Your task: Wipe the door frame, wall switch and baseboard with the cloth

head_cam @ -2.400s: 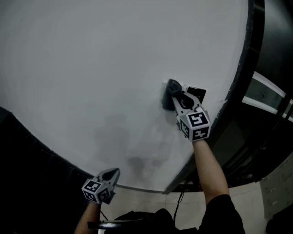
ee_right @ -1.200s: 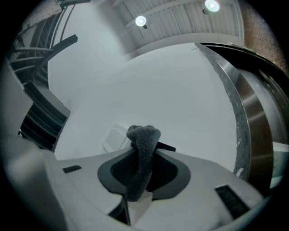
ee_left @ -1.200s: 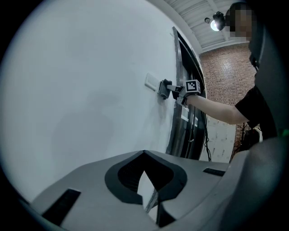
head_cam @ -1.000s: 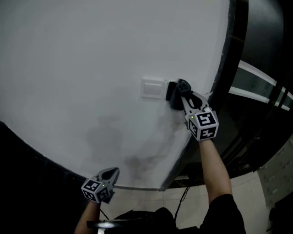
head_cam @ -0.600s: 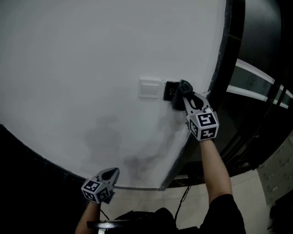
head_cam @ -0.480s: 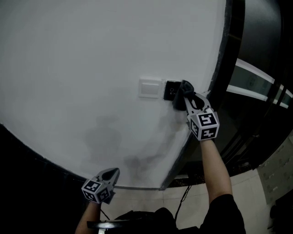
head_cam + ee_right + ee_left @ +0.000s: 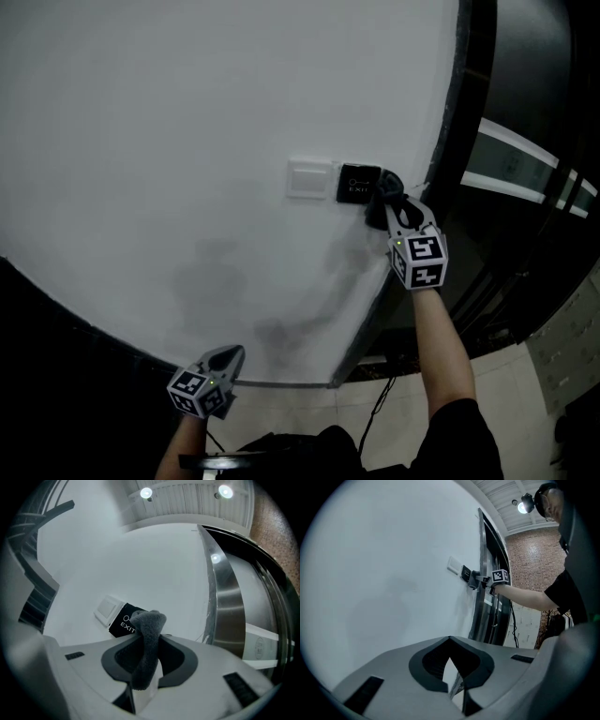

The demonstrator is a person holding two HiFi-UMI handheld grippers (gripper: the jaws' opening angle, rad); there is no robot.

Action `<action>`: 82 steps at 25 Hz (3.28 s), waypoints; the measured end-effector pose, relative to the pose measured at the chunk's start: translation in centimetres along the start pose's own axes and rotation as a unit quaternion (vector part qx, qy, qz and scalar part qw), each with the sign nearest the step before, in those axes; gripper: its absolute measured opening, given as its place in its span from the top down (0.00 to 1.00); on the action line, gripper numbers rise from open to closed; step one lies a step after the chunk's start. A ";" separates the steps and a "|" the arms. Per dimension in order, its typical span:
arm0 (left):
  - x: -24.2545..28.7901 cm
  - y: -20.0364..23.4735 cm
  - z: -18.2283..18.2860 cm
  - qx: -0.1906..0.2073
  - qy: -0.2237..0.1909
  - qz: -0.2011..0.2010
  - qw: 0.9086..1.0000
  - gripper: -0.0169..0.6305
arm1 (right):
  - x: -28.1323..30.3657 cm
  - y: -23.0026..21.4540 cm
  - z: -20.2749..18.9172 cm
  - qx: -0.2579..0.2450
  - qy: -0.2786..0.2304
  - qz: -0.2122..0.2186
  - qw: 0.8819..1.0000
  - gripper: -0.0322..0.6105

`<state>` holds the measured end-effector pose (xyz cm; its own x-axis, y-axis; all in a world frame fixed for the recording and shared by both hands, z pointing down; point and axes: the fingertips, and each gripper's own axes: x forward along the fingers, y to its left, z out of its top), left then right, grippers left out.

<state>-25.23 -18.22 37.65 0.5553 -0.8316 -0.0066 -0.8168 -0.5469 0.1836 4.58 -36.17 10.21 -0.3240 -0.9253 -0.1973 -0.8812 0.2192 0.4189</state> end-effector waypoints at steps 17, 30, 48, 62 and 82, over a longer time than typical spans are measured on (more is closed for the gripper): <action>-5.6 2.4 1.9 0.003 -0.052 0.028 0.998 0.97 | -12.9 10.2 -5.0 0.103 -0.020 0.021 0.994 0.82; -8.7 4.7 0.8 -0.004 -0.066 0.027 0.997 0.97 | -21.6 16.2 -11.6 0.143 0.032 0.003 0.989 0.82; -8.7 5.3 2.0 -0.008 -0.075 0.040 0.996 0.97 | -20.3 17.4 -13.9 0.146 0.048 0.030 0.988 0.82; -7.8 11.2 -4.6 -0.012 0.006 0.147 0.989 0.97 | -12.0 28.0 -23.6 0.169 0.099 0.208 0.958 0.82; -14.2 26.7 -47.1 -0.017 0.013 0.241 0.970 0.97 | -17.2 78.7 -63.5 0.043 0.108 0.555 0.823 0.82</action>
<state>-47.61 -16.45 88.91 0.1152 -0.9868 0.1137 -0.9771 -0.0919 0.1921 -37.29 -22.70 102.87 -0.8858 -0.1708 0.4314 -0.1069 0.9799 0.1684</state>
